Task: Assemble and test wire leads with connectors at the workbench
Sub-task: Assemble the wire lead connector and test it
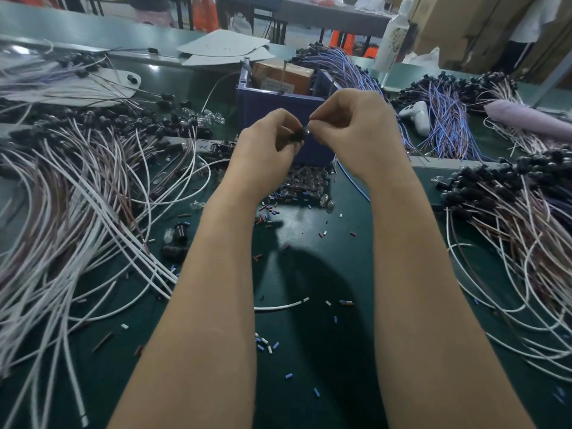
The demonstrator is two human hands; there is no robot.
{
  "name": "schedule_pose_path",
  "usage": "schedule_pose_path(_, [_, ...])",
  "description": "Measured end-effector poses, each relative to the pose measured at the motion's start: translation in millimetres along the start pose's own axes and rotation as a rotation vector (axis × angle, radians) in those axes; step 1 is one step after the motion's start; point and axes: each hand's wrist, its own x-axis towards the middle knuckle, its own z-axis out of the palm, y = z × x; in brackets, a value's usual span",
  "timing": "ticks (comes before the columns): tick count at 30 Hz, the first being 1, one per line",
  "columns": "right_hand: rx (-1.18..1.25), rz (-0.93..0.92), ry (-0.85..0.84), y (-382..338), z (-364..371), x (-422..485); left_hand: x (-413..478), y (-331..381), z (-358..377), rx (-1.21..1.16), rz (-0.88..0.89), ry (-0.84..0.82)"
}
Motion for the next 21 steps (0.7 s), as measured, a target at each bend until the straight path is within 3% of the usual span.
schedule_pose_path(5, [-0.069,-0.033,-0.016,0.3,1.5,0.7,0.8,1.4,-0.5,0.077,0.035,0.002])
schedule_pose_path(14, [0.139,0.042,-0.009,7.2,-5.5,1.2,0.3,3.9,-4.4,0.074,0.028,-0.011])
schedule_pose_path(21, [0.038,0.031,-0.016,5.4,-0.9,0.2,0.9,3.1,-0.3,0.151,0.07,0.005])
